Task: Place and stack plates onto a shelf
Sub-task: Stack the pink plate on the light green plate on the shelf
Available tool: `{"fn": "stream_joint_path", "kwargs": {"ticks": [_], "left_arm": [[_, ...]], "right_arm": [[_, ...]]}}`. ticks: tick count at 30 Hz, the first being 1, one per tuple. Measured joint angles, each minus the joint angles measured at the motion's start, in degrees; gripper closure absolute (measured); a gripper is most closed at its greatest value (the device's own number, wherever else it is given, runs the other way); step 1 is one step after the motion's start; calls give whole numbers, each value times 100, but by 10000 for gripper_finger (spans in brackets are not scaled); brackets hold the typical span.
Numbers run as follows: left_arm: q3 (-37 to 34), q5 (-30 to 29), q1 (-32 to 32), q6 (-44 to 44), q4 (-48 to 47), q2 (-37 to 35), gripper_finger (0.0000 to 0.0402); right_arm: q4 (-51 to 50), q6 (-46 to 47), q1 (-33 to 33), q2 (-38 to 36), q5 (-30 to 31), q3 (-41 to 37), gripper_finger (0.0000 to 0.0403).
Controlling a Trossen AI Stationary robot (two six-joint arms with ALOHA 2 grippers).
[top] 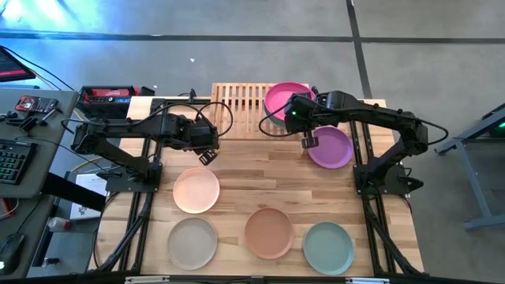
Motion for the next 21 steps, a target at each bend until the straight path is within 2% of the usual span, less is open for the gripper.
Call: {"fn": "stream_joint_path", "kwargs": {"ticks": [8,16,21], "left_arm": [[0,0,0,1,0,0,306],[0,0,0,-1,-2,0,306],[0,0,0,-40,0,0,306]], "right_arm": [[-17,282,0,-1,66,0,399],[-36,272,2,28,39,4,325],[1,258,2,28,-5,4,305]]}}
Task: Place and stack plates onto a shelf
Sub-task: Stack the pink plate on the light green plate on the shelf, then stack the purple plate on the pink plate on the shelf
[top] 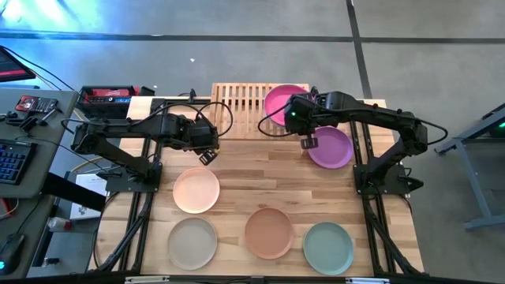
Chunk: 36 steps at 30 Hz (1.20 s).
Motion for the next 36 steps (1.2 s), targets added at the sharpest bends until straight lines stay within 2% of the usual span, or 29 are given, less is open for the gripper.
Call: {"fn": "stream_joint_path", "kwargs": {"ticks": [7,13,19,25,30,36], "left_arm": [[0,6,-1,-29,1,0,306],[0,525,0,111,294,0,306],[2,715,-2,565,821,0,306],[2,716,-2,860,861,0,306],[2,879,-2,1015,859,0,306],[2,1047,-2,1264,858,0,306]], "right_arm": [[167,39,3,-40,-14,10,304],[-82,551,55,-55,-1,502,304],[-970,1812,177,-59,-93,1258,304],[-1875,3376,316,-63,-864,1660,304],[-1864,4091,580,-386,-1408,1102,304],[-1546,5031,1034,-1138,-1328,-369,304]]}}
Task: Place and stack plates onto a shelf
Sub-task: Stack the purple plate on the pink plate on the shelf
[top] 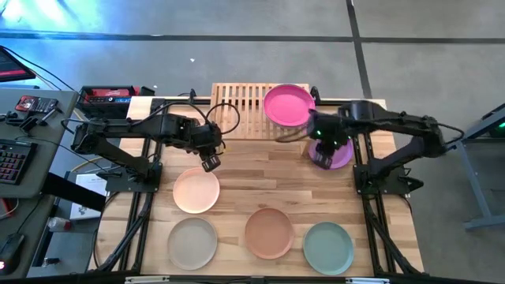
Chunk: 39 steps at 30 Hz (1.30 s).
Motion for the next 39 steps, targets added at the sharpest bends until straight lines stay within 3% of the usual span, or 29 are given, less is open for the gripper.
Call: {"fn": "stream_joint_path", "kwargs": {"ticks": [8,18,24,39], "left_arm": [[0,-58,2,138,5,0,306],[0,-63,2,133,149,0,306],[0,-65,2,83,154,0,306],[0,-66,2,-22,167,0,306]], "right_arm": [[1194,578,320,-797,6,-1852,304],[2482,1138,338,-816,196,-3515,304],[3193,946,345,-813,197,-4155,304],[3712,967,345,-813,631,-5012,304]]}}
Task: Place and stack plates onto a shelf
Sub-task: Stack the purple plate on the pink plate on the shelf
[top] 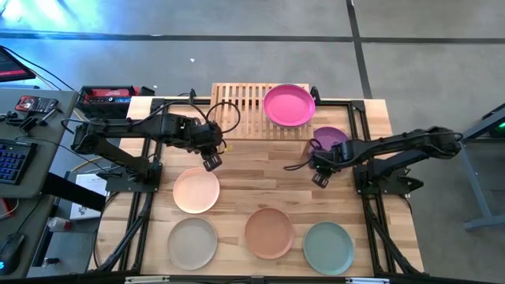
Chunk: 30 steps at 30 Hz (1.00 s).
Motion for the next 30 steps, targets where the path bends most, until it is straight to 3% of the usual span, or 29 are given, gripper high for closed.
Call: {"fn": "stream_joint_path", "kwargs": {"ticks": [13,30], "left_arm": [[0,-2,0,0,4,0,306],[0,-2,0,8,3,0,306]], "right_arm": [[464,113,0,0,72,-452,304],[539,-84,-2,0,253,-456,304]]}}
